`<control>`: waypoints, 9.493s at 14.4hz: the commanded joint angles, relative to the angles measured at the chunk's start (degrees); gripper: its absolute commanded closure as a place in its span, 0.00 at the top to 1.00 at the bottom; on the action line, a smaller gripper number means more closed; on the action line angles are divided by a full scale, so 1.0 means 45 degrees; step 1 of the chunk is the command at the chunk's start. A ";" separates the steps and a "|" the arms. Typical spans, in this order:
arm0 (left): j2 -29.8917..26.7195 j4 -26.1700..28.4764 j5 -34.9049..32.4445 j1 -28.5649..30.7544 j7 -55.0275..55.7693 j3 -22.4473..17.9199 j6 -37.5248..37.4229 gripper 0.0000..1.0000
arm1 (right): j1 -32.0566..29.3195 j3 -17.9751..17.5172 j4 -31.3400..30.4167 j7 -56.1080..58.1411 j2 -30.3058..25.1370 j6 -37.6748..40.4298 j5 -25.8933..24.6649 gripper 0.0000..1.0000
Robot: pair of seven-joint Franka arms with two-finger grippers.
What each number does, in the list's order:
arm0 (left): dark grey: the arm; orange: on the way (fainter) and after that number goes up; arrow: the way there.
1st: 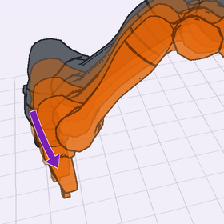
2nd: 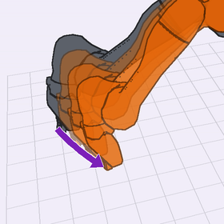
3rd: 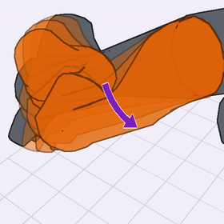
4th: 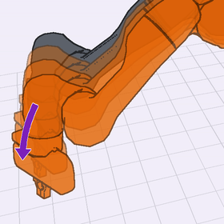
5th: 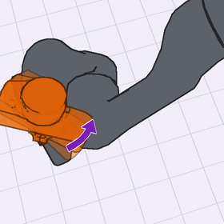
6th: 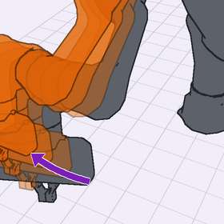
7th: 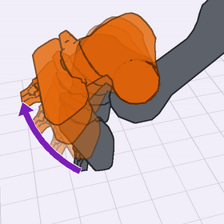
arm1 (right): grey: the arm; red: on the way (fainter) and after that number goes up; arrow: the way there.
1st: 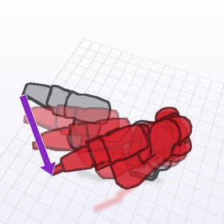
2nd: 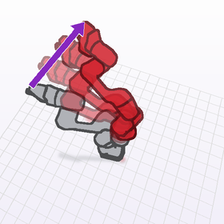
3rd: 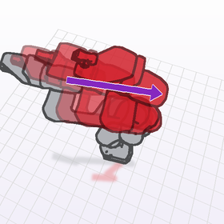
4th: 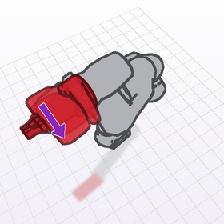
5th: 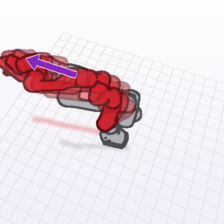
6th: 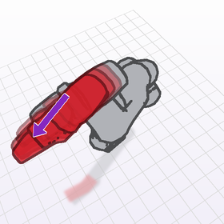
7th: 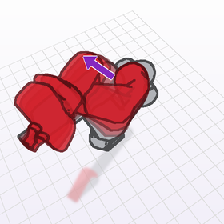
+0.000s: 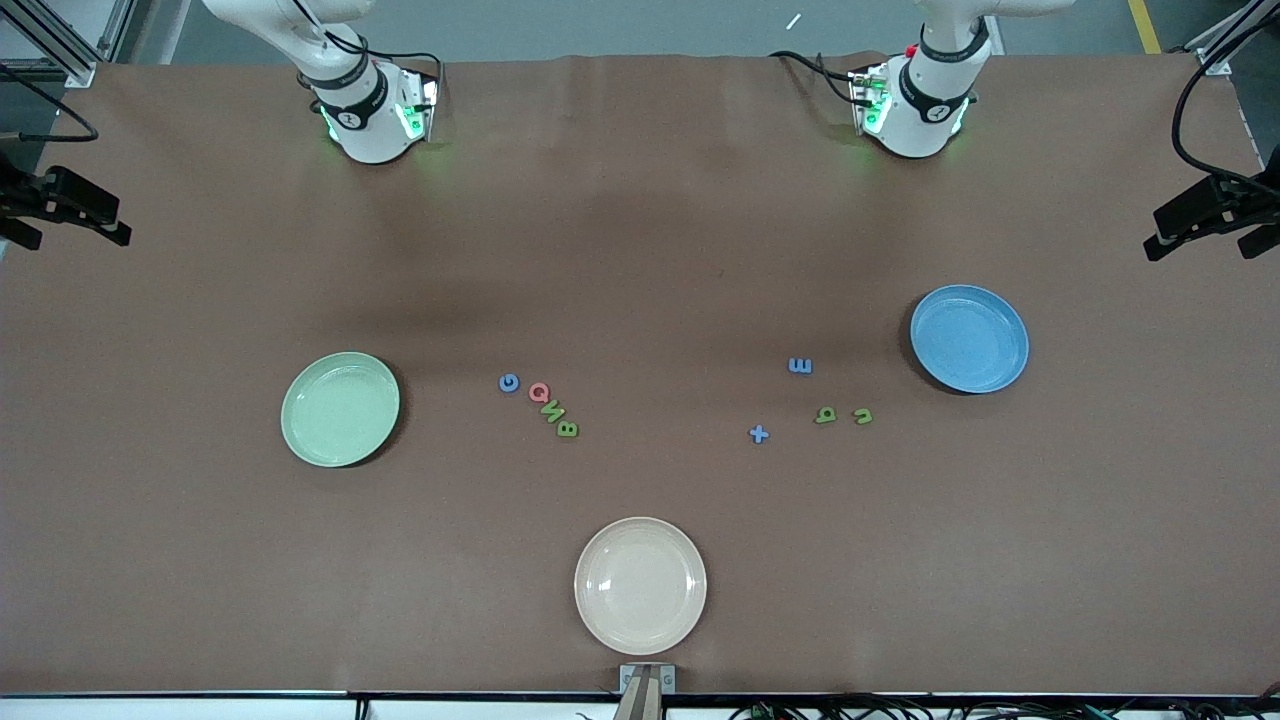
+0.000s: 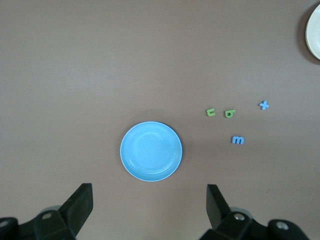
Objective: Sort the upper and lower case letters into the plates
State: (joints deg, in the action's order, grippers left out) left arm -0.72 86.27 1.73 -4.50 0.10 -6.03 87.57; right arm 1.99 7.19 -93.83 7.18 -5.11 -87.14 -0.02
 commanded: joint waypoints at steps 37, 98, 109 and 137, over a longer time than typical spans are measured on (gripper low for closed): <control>0.7327 0.4402 0.0201 -0.2750 0.6344 0.0734 1.0716 0.89 | 0.0025 0.0043 -0.0259 -0.6977 0.3440 -0.1608 -0.0035 1.00; 0.3070 1.2078 -0.2085 0.1156 0.0642 0.0773 1.3079 0.16 | 0.7449 0.0004 -0.4675 -2.4739 0.8361 -1.3332 0.1957 0.97; 0.2503 1.1418 -0.2007 0.1215 0.0249 0.1454 1.2321 0.99 | 0.7723 0.0004 -0.4871 -2.4700 0.8361 -1.2980 0.1938 0.51; 0.8792 0.3661 -0.2534 -0.0621 0.9254 0.4582 1.0755 0.81 | 0.2390 -0.0016 -0.7194 -1.6399 0.5939 -1.2938 0.1821 0.00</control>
State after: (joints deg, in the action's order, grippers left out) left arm 37.74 104.12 -8.16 -6.67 40.49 14.97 135.81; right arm 12.33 7.53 -124.59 -66.13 21.63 -142.74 7.85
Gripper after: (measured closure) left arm 0.150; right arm 0.656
